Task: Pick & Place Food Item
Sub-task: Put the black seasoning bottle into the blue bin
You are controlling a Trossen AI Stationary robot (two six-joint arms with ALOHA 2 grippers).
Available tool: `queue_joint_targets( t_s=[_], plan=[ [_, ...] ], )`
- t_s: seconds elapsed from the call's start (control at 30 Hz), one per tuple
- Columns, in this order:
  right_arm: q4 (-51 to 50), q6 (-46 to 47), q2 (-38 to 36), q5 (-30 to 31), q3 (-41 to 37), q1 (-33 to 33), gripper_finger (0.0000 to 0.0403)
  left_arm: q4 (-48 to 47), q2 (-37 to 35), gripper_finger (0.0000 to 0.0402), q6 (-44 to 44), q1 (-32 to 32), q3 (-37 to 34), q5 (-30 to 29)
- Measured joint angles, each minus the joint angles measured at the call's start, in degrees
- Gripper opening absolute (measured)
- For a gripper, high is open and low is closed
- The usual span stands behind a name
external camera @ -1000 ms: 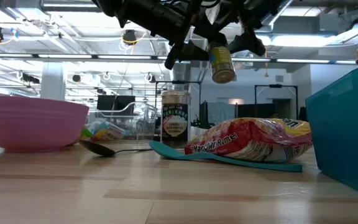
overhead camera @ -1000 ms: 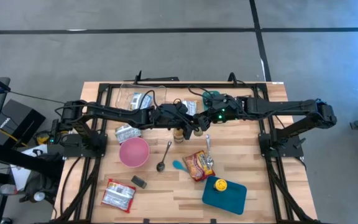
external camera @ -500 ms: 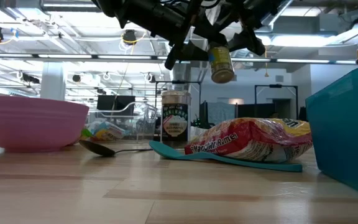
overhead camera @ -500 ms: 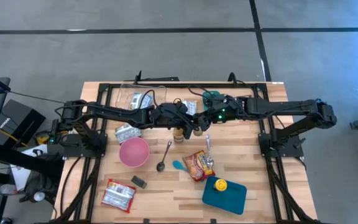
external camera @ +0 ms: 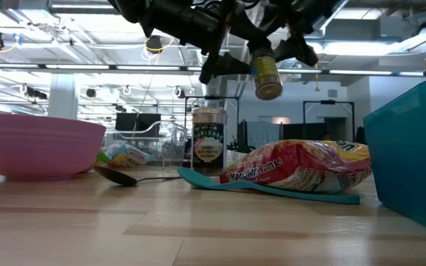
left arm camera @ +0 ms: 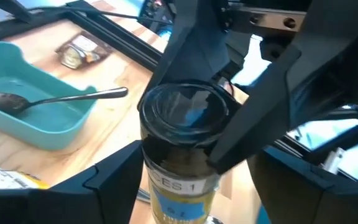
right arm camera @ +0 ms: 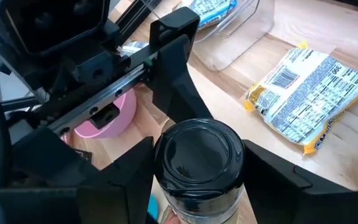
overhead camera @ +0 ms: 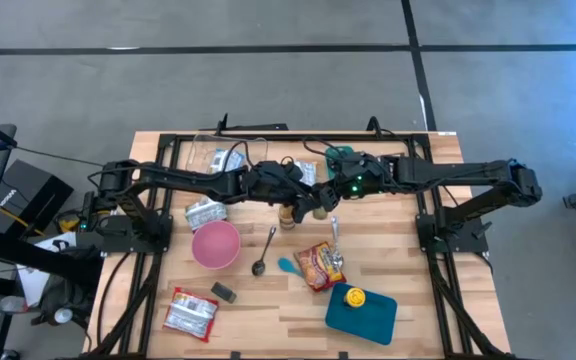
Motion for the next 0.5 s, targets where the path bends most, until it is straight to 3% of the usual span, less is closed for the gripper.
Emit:
queue_joint_targets(
  t_s=[0.17,0.5],
  plan=[
    [-1.30,-0.26,-1.37,0.70,-0.09,-0.06,0.0199,-3.11,0.00,0.0302,-0.02,0.05,0.02,2.91],
    [-7.96,-0.35,-6.08,2.41,-0.02,0.30,0.0199,-3.59,-0.50,0.0308,0.17,0.05,-0.02,2.48]
  ],
)
